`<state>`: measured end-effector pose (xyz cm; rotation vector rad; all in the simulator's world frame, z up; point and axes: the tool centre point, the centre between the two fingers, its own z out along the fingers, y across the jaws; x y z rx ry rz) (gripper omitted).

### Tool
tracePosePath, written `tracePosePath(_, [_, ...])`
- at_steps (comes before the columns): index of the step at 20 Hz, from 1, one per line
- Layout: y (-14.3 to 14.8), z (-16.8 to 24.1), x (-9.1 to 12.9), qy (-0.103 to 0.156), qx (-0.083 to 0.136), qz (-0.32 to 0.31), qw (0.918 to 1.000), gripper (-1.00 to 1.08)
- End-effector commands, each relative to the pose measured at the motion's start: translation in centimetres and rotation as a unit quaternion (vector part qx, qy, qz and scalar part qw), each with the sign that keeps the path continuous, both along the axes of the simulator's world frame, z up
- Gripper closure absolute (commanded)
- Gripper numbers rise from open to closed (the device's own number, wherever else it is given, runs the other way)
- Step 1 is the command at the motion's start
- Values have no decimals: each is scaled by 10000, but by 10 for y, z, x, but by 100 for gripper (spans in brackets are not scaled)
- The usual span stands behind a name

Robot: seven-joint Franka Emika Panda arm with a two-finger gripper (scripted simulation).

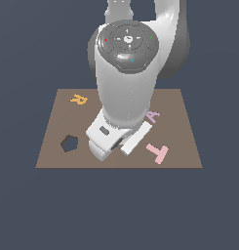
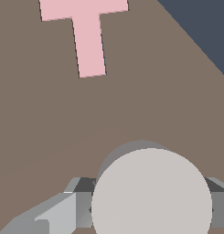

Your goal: Insert a designated object into the corresponding slot on a board.

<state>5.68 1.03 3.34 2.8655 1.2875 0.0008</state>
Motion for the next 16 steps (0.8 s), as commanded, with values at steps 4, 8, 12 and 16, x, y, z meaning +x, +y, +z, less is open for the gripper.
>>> tracePosePath(4, [-1, 2, -15, -5, -2, 1109, 9938, 108])
tracePosePath(8, [-5, 3, -26, -5, -3, 1917, 9815, 108])
tracePosePath(12, [-10, 4, -36, -5, -5, 2695, 9630, 108])
tracePosePath(16, [-16, 5, -44, -5, -6, 3418, 9398, 108])
